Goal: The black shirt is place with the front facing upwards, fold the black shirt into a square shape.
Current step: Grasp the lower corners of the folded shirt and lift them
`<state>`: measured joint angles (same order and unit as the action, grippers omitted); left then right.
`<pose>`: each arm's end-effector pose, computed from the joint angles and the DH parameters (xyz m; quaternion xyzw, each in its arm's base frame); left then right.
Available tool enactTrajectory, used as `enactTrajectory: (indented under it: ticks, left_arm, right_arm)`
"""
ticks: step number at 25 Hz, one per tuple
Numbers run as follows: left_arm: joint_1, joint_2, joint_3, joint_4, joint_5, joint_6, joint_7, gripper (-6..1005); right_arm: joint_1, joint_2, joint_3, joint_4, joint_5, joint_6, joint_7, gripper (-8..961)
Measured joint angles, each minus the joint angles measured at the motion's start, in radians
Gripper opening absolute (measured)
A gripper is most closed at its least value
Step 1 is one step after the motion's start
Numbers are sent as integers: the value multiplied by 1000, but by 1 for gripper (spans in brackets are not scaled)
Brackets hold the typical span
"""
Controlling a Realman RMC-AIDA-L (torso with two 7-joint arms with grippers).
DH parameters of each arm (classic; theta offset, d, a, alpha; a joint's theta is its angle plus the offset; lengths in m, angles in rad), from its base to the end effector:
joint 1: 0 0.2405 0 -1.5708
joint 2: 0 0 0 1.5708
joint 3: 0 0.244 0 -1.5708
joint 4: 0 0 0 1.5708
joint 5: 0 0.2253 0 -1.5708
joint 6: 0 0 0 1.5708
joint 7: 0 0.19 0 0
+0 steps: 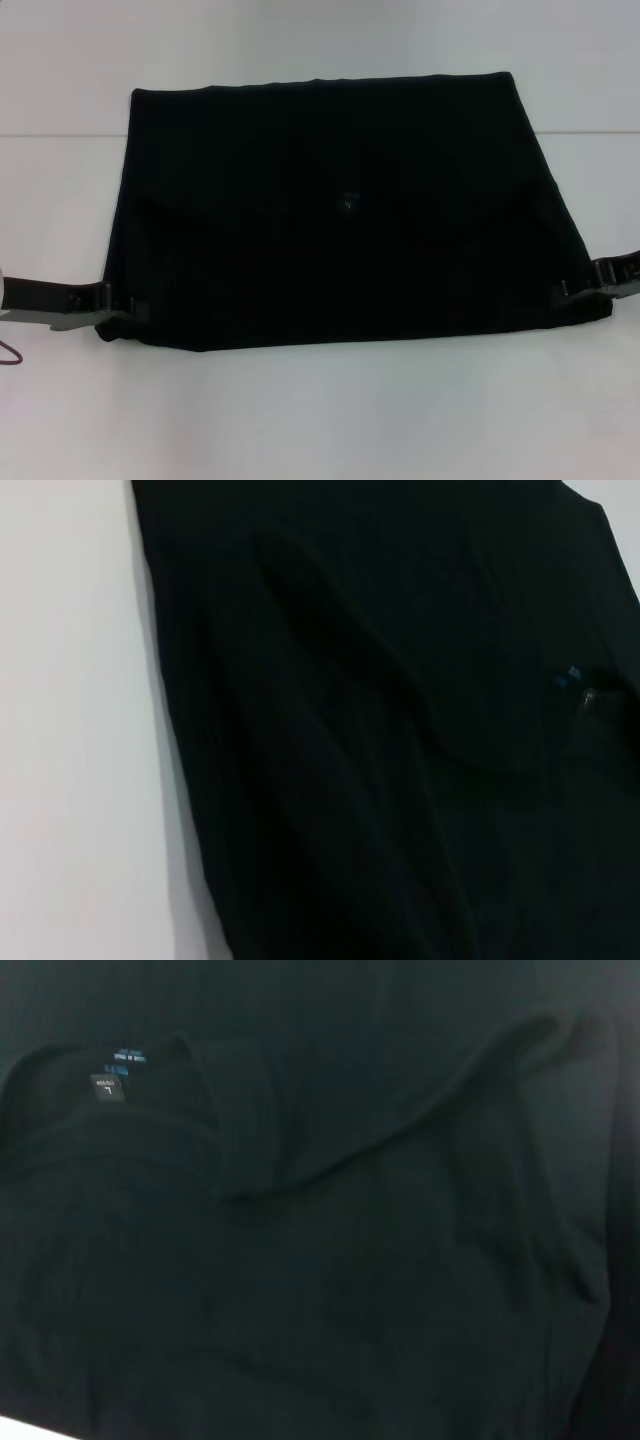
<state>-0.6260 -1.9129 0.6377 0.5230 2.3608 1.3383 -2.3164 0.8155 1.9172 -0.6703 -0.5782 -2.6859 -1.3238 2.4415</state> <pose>-0.3293 0.3823 0.0011 -0.7517 -0.6336 -0.0991 0.1537 0.3017 0.4221 0.0097 -0.7899 0.5794 -0.0424 0.1962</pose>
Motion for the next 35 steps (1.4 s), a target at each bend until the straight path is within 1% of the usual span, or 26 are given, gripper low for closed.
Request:
enactTrajectory:
  ticks: [1, 11, 17, 20, 21, 24, 25, 28, 31, 33, 35]
  left_arm:
    - [0, 0, 0, -1, 0, 0, 0, 28]
    - [-3, 5, -3, -5, -9, 10, -14, 27]
    - [-6, 8, -1, -6, -8, 39, -14, 27]
    - [-12, 21, -3, -6, -9, 105, -3, 27]
    - [-14, 29, -3, -7, -9, 144, 3, 27]
    - [-15, 54, -5, -8, -8, 265, 11, 27]
    - [-15, 60, -4, -9, -6, 292, 11, 27]
    - [-8, 79, 4, -10, 3, 435, 25, 27]
    - [-3, 83, 6, -9, 45, 541, 37, 27]
    - [-2, 81, 7, -11, 94, 592, 37, 27]
    - [-2, 76, 10, -13, 131, 618, 39, 28]
  right_arm:
    - [0, 0, 0, 0, -1, 0, 0, 695]
    - [0, 0, 0, 0, -1, -12, -1, 282]
    - [3, -9, 0, -3, 1, -48, -18, 39]
    - [3, -19, 0, -21, 1, -101, -50, 38]
    - [-1, -22, 0, -34, 2, -133, -65, 38]
    - [-23, -31, 5, -72, 2, -249, -121, 37]
    - [-35, -36, 7, -83, 1, -298, -148, 37]
    - [-68, -48, 4, -97, -3, -407, -220, 36]
    - [-100, -50, -10, -92, -8, -503, -285, 41]
    - [-119, -41, -25, -89, -9, -551, -323, 44]
    - [-132, -30, -42, -87, -9, -565, -352, 47]
